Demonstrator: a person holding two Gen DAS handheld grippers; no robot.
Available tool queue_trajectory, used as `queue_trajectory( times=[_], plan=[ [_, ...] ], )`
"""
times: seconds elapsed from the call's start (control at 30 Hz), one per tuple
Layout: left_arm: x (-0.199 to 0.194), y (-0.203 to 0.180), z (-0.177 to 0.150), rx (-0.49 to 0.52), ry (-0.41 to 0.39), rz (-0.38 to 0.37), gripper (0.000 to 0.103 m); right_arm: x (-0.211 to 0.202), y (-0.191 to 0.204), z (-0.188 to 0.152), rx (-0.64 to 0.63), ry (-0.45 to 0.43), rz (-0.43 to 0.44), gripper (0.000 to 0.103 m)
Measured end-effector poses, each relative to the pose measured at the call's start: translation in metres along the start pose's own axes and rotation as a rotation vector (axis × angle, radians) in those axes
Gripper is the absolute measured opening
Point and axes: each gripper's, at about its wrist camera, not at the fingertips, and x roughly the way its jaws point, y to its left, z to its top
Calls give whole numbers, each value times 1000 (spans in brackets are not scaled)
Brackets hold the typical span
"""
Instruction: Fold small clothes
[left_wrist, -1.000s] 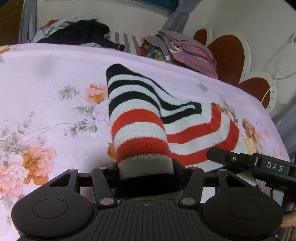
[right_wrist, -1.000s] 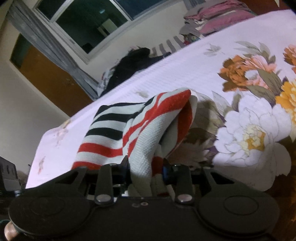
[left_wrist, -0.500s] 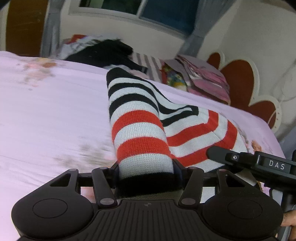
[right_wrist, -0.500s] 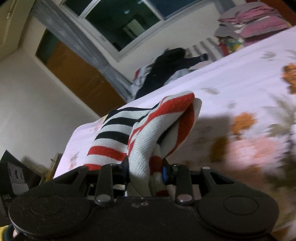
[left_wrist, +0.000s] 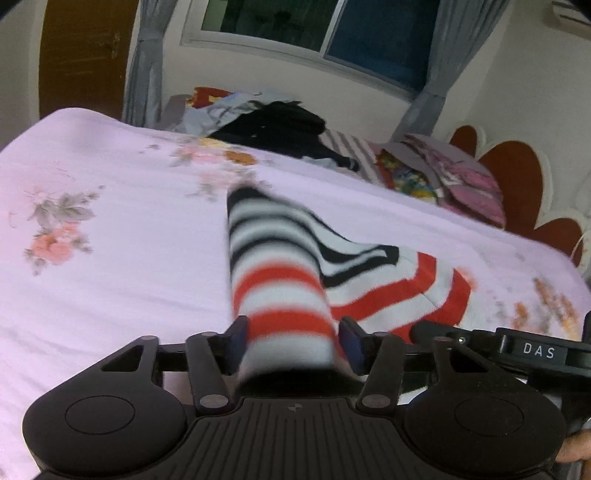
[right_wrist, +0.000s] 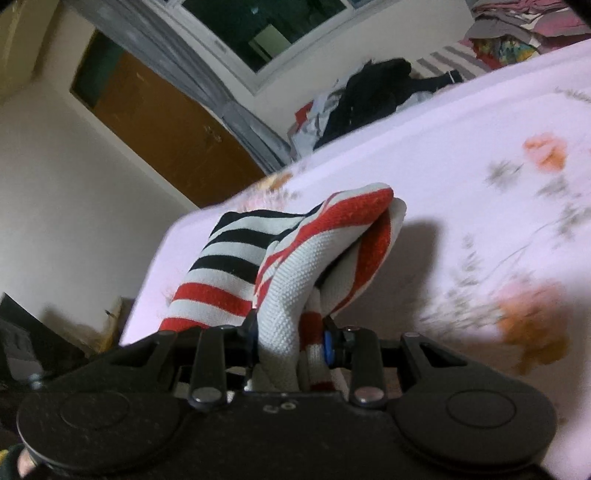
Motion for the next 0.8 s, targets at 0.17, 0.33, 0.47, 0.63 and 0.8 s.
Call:
queue_trajectory(
  times=[0.17,0.33,0.47,0.63,0.8],
  plan=[
    [20,22,-19,0,33,-19,50,11,-15,-6,45,11,-86,34],
    [13,14,-13,21,35,-25,50,-10,-4,-19,-14,-13,-189,37],
    [-5,7,-18,44,18,-59,50,-24,15,-25,-58,-58,-218,38],
    [-15,0,-38,93,25,-28,50,-28,39,-34,-166,-69,-234,37],
    [-12,-5,-47,108,44,11,64,-15,30,-49,-209,-6,-347,34]
  ],
)
